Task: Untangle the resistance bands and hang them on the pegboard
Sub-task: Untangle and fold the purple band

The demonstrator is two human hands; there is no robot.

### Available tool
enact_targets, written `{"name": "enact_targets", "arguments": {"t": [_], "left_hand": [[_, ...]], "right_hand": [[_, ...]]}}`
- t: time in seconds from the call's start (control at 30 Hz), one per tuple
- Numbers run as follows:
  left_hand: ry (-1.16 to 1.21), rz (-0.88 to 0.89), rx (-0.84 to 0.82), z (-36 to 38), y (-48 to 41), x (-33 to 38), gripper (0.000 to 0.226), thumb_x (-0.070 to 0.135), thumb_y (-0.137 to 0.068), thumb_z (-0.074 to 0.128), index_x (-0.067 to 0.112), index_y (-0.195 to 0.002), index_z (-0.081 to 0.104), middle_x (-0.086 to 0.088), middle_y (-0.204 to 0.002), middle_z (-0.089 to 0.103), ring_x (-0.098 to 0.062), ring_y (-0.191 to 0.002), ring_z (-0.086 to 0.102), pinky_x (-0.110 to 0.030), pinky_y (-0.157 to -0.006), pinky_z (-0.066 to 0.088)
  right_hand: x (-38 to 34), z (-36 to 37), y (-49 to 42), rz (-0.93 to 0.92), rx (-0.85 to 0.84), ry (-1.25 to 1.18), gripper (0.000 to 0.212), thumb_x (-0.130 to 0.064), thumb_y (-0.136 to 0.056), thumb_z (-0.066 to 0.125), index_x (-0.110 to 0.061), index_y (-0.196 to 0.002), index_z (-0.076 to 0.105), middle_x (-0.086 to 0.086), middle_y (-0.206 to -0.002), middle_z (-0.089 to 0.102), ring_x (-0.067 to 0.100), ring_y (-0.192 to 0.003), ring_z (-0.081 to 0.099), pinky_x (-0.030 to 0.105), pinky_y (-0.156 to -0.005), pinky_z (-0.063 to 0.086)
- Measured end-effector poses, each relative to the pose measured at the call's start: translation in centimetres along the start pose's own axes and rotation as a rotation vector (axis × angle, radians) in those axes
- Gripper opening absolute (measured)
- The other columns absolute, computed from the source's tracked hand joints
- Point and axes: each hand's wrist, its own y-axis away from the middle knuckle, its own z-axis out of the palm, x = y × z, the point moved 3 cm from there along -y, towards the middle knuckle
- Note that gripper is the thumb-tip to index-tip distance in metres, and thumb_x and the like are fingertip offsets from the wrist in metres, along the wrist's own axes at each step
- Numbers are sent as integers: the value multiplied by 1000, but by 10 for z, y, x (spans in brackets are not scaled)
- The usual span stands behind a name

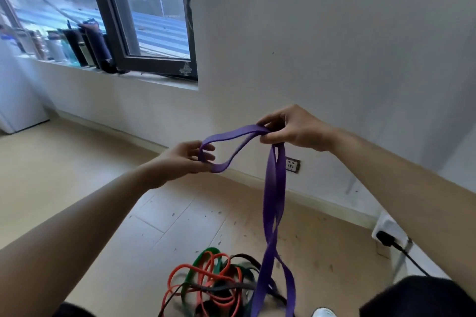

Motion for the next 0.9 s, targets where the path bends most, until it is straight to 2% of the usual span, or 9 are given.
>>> {"name": "enact_targets", "arguments": {"t": [0.07,0.13,0.23,0.33,0.43,0.57,0.7,0.77,0.9], "left_hand": [[-26,46,-5,13,-5,9,64,3,-82,82,22,-137,55,-5,-126,66,-24,-116,66,-28,-91,56],[-88,127,-72,27,-11,19,77,17,-78,86,26,-144,51,1,-129,65,-16,-118,65,-28,-93,56],[-89,157,-170,51,-17,24,51,31,-90,76,21,-137,59,-1,-123,71,-13,-114,68,-26,-94,56],[-105,104,-164,64,-21,19,37,41,-100,60,9,-114,71,-19,-107,73,-30,-102,70,-44,-97,54],[-148,66,-166,65,-23,14,37,41,-96,65,6,-100,75,-14,-87,71,-21,-82,67,-35,-81,55],[-118,94,-108,65,-25,15,25,30,-94,71,5,-95,76,-8,-80,69,-15,-77,64,-29,-76,51],[35,104,-69,45,-22,15,24,28,-96,67,6,-99,73,-4,-83,67,-16,-82,63,-30,-81,49],[140,128,-46,30,-19,17,27,31,-95,66,5,-101,71,-4,-86,66,-16,-84,64,-30,-85,49],[374,177,-4,3,-14,18,23,33,-94,64,11,-94,67,5,-77,61,-14,-83,63,-28,-85,49]], "right_hand": [[-3,7,-1,-26,7,22,33,-7,-86,78,-8,-118,74,1,-99,78,8,-87,73,21,-78,56],[-2,23,0,-50,-24,93,34,-10,-85,79,-11,-118,74,-3,-100,78,10,-91,74,25,-84,59],[5,46,5,-79,-94,219,33,-16,-82,83,-15,-114,74,-4,-95,76,11,-89,72,26,-82,59],[17,57,8,-56,-85,225,43,-17,-77,87,-13,-114,66,-2,-94,73,12,-88,72,32,-81,61],[31,70,9,-7,-126,183,47,-14,-76,87,-13,-115,60,3,-95,73,19,-90,72,39,-80,62],[54,86,7,57,-124,-2,39,-14,-76,83,-12,-110,63,8,-100,73,23,-93,72,47,-85,61],[71,101,10,120,-198,-139,24,-8,-85,78,-7,-107,68,9,-103,74,16,-96,73,33,-88,58],[78,110,12,160,-219,-161,23,-9,-86,77,-8,-108,69,7,-104,75,18,-99,73,33,-89,59],[82,121,12,191,-266,-193,17,-5,-90,72,-1,-106,68,18,-104,72,26,-96,73,36,-83,61]]}}
